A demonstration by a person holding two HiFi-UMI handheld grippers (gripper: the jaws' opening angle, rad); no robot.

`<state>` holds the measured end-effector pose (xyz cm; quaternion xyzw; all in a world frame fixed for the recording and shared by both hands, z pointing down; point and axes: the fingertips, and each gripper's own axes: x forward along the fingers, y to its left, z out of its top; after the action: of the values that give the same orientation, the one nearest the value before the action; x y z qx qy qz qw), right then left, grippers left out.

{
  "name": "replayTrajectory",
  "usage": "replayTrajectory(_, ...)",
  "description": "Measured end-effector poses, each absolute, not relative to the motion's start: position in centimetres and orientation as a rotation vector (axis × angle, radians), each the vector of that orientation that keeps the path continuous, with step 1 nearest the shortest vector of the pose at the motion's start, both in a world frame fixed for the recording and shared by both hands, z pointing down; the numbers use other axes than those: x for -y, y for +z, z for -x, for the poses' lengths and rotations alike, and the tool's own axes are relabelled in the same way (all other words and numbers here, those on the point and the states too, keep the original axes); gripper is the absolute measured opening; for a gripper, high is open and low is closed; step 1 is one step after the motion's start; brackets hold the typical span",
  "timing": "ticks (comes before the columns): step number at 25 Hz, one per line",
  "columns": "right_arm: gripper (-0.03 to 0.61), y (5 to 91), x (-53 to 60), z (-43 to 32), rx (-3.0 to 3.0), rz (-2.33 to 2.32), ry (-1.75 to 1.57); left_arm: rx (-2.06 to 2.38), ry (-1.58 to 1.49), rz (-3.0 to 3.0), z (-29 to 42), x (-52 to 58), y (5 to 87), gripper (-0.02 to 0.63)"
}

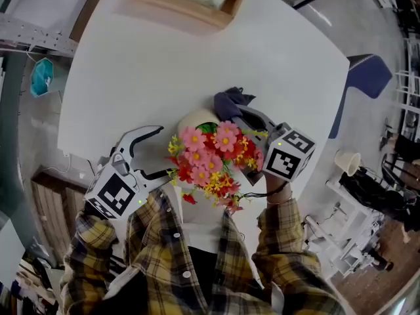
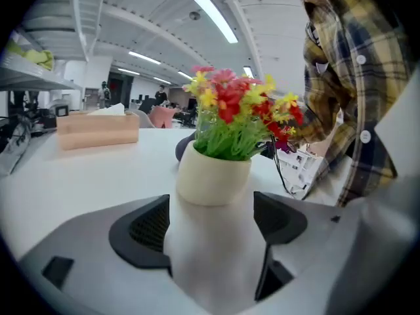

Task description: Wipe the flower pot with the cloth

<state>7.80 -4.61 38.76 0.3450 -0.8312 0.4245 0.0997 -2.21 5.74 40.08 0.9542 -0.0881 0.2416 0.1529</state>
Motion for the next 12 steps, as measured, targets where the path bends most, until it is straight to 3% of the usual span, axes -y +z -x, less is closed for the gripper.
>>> replayTrajectory(7,0.012,38.8,1.7,-9.5,2.295,-1.505,1.333,0.618,0.52,-2.574,1.3,-8.6,38.8,0.393)
replayTrajectory(12,0.012,38.7,-1.6,-9.2,2.212,-1.618,1.398,0.642,0.451,-2.561,0.5,-9.5,37.6,0.396)
